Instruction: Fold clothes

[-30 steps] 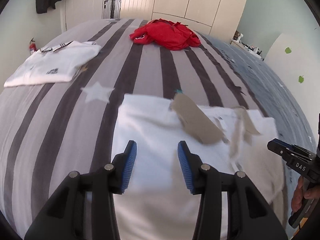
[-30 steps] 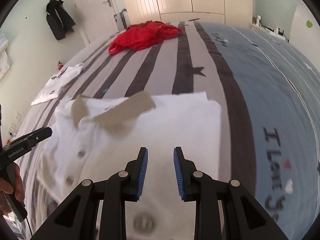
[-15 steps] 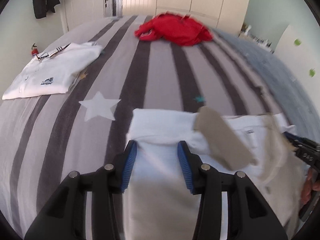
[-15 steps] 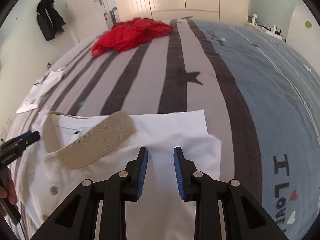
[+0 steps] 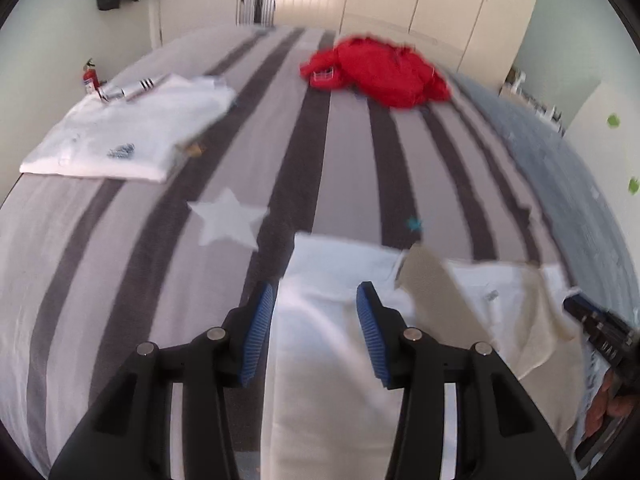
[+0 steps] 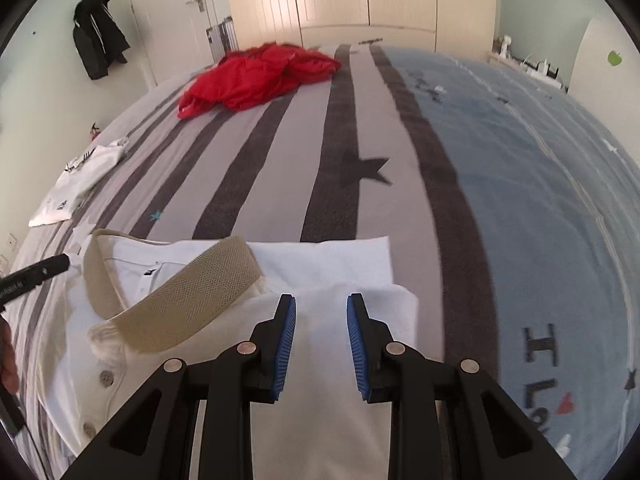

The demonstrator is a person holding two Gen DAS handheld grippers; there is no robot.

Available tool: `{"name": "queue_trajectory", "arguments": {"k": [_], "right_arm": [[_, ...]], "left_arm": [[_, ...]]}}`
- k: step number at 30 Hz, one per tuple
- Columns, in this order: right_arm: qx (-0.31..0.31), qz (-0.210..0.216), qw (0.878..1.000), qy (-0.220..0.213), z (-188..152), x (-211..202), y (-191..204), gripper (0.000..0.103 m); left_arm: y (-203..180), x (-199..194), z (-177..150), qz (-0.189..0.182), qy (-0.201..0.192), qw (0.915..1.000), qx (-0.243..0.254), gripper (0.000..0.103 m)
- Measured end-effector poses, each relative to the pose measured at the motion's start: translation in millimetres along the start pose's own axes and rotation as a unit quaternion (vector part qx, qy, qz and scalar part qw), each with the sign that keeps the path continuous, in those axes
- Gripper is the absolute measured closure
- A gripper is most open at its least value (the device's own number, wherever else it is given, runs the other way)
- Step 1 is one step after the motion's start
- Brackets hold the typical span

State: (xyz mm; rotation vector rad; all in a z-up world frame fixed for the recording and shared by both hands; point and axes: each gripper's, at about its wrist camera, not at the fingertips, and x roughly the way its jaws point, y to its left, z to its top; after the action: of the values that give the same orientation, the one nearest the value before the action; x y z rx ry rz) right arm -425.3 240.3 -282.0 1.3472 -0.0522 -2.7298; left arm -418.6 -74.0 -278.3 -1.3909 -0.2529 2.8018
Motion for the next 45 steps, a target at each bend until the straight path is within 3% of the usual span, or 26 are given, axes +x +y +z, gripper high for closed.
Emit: {"name": "queue_trajectory", "arguments": {"k": [4, 7, 10, 18, 23, 31, 38, 45], "right_arm": [[0.006, 0.006, 1.000, -0.006, 9.6, 5.7, -2.0, 0.079], [0.007, 0.011, 1.000, 0.019, 11.3, 29.0, -0.7, 0.079], [0.012, 0.013, 0.999, 0.037, 9.7, 46.1, -0.2, 0.079], [0.027, 0.039, 0.999, -0.005, 14.4, 9.6, 6.2, 0.079], [-0.003, 0.076, 0.997, 0.004, 3.0, -6.6, 37.7, 0.079], [-0.014, 0.063, 0.997, 0.046, -10.1, 42.5, 60.0, 0.079], [-0.012, 0.066, 0.997, 0.047, -10.0, 42.3, 59.2, 0.079], [0.007, 0.041, 0.999, 0.023, -3.6, 10.3, 35.7, 0.079]], "left_arm": [[-8.4, 15.2, 5.0, -0.010, -0.003, 0.9997, 0.020, 0.061], [-12.3, 53.6, 2.2, -0.003, 0.038, 0.9986, 0.038, 0.061], [-7.3, 66.5, -0.5, -0.016, 0.032, 0.9990, 0.029, 0.061], [-15.7, 16.8, 7.6, -0.048, -0.026, 0.9981, 0.028, 0.061], [-43.2, 20.6, 0.0, -0.057, -0.009, 0.9960, 0.068, 0.061], [-49.0, 60.0, -9.3, -0.048, 0.044, 0.9961, 0.059, 0.061], [-43.4, 54.4, -6.0, -0.062, 0.035, 0.9960, 0.054, 0.061], [-10.6, 10.0, -11.6, -0.038, 0.002, 0.9984, 0.043, 0.060]]}}
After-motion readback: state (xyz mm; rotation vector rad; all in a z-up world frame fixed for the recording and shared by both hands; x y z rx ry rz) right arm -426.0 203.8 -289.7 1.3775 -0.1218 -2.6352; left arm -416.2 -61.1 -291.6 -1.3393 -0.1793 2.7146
